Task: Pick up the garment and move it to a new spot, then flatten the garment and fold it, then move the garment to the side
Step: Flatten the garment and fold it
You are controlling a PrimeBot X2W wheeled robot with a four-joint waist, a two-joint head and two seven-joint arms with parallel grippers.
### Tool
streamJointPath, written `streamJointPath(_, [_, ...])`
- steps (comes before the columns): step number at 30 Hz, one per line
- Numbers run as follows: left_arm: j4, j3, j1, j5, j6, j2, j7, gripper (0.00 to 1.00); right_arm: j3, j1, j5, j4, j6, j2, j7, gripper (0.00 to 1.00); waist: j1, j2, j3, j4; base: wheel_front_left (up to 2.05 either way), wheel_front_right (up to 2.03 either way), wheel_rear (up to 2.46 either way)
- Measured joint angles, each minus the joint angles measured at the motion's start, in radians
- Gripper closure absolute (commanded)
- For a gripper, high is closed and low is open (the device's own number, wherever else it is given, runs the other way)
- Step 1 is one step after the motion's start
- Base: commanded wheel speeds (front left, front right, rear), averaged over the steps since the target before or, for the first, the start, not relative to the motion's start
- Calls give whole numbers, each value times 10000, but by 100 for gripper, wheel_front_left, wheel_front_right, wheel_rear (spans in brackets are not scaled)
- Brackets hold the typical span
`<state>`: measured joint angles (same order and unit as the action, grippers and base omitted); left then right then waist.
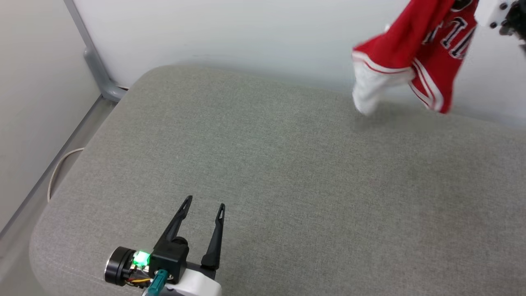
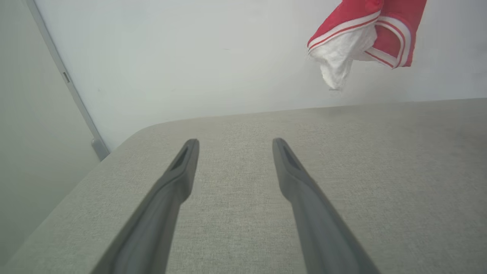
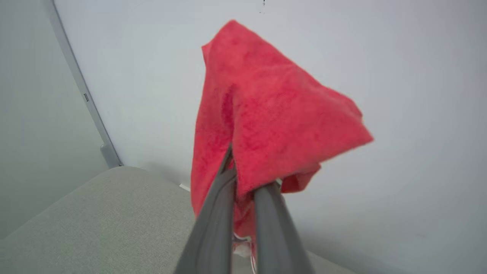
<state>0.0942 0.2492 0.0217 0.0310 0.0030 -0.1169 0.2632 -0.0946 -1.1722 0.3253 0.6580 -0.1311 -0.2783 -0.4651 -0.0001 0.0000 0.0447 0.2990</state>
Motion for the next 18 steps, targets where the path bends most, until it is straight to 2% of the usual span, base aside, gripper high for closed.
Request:
streamJointPath(3, [-90, -119, -155, 2, 58, -21, 0, 0, 65, 303, -4, 138, -2, 198, 357, 100, 0, 0, -102, -26, 0, 0, 0])
streamJointPath(6, [-205, -280, -223, 8, 117, -33, 0, 0, 161, 1441, 42, -182, -4, 276, 631, 100, 0, 1, -104, -175, 0, 0, 0])
streamJointPath(13, [-299, -451, -355, 15, 148, -52, 0, 0, 1060, 5840, 690, -2004, 0, 491, 957, 100, 0, 0, -6, -768, 0, 0, 0])
streamJointPath(18, [-314, -516, -316, -2, 113, -69, 0, 0, 1825, 8728, 794, -3099, 0, 1208, 980, 100, 0, 1, 154, -1267, 0, 0, 0])
